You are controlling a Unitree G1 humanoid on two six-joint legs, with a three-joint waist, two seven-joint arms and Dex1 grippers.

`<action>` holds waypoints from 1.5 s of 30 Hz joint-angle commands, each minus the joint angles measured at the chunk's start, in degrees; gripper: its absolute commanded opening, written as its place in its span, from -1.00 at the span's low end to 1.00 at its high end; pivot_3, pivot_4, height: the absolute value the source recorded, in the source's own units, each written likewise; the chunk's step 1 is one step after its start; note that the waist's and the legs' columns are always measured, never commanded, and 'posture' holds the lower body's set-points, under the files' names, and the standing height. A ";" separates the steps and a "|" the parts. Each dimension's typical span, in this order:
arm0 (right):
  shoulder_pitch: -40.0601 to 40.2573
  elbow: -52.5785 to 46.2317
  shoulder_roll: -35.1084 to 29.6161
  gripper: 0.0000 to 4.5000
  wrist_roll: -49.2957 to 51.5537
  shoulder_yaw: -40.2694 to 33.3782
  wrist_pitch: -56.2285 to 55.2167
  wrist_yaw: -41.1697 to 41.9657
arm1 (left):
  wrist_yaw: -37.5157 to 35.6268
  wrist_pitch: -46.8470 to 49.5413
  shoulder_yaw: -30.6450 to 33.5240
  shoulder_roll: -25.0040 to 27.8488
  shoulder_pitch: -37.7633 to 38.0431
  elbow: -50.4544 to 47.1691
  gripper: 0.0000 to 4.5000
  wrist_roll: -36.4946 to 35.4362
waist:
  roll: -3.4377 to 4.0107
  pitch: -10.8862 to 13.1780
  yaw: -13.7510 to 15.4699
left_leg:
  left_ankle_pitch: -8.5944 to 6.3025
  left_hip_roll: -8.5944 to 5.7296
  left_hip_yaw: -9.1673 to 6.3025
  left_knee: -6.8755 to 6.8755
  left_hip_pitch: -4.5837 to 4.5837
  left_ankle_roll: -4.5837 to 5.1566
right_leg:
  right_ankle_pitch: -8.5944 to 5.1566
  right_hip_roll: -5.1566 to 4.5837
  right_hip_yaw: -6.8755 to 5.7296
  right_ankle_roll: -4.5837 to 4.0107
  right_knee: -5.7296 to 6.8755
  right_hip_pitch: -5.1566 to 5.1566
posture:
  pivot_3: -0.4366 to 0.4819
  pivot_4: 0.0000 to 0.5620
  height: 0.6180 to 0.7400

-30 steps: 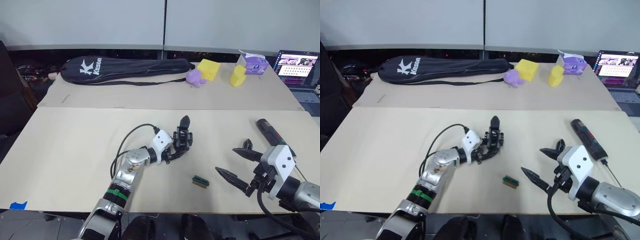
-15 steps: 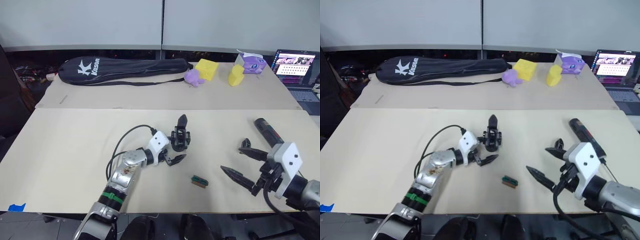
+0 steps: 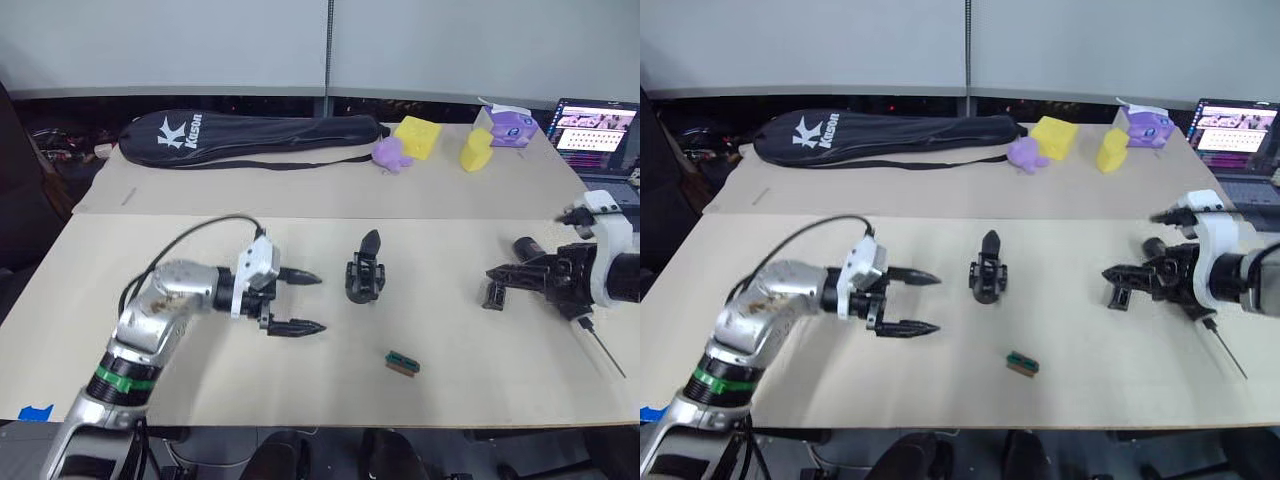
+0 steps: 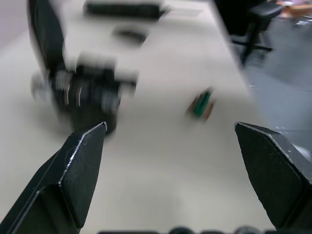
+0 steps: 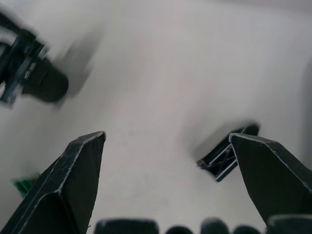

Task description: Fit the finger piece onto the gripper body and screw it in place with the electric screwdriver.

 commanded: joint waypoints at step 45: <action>-6.86 -20.35 14.60 -0.51 -20.28 5.32 -26.76 14.18 | 38.11 27.81 15.91 -20.18 -18.95 6.52 1.00 -19.53 | 0.29 0.20 -1.16 | 0.22 -0.06 -0.14 0.02 0.03 -0.36 | 0.08 0.17 -0.01 0.20 0.27 -0.15 | -0.05 -0.47 0.72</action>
